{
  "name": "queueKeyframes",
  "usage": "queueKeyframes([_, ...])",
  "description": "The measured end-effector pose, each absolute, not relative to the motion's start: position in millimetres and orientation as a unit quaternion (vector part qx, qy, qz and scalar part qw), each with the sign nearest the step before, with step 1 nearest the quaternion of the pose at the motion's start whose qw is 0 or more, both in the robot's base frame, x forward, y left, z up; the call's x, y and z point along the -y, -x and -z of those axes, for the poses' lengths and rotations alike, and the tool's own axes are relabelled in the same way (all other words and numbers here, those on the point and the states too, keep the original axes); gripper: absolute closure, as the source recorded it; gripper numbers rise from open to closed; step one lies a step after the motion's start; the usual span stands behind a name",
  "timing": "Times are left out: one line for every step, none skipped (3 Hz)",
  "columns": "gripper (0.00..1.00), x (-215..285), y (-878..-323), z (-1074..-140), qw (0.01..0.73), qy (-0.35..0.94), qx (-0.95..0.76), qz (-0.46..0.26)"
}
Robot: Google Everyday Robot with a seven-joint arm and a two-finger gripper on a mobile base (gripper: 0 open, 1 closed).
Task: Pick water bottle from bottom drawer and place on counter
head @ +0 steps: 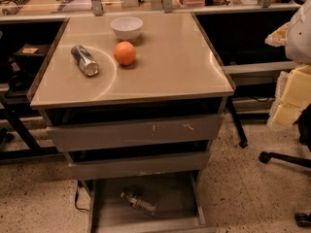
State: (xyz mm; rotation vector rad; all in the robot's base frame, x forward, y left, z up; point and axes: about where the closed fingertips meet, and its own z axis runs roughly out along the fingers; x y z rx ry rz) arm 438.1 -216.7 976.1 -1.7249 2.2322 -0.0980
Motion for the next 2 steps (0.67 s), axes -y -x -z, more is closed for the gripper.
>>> queueKeyframes([0.00,216.7,-438.1,-976.1,0.159,0.603,-0.781,0.034])
queueKeyframes([0.00,211.1,-437.1,-960.5,0.156,0.601,-0.784,0.032])
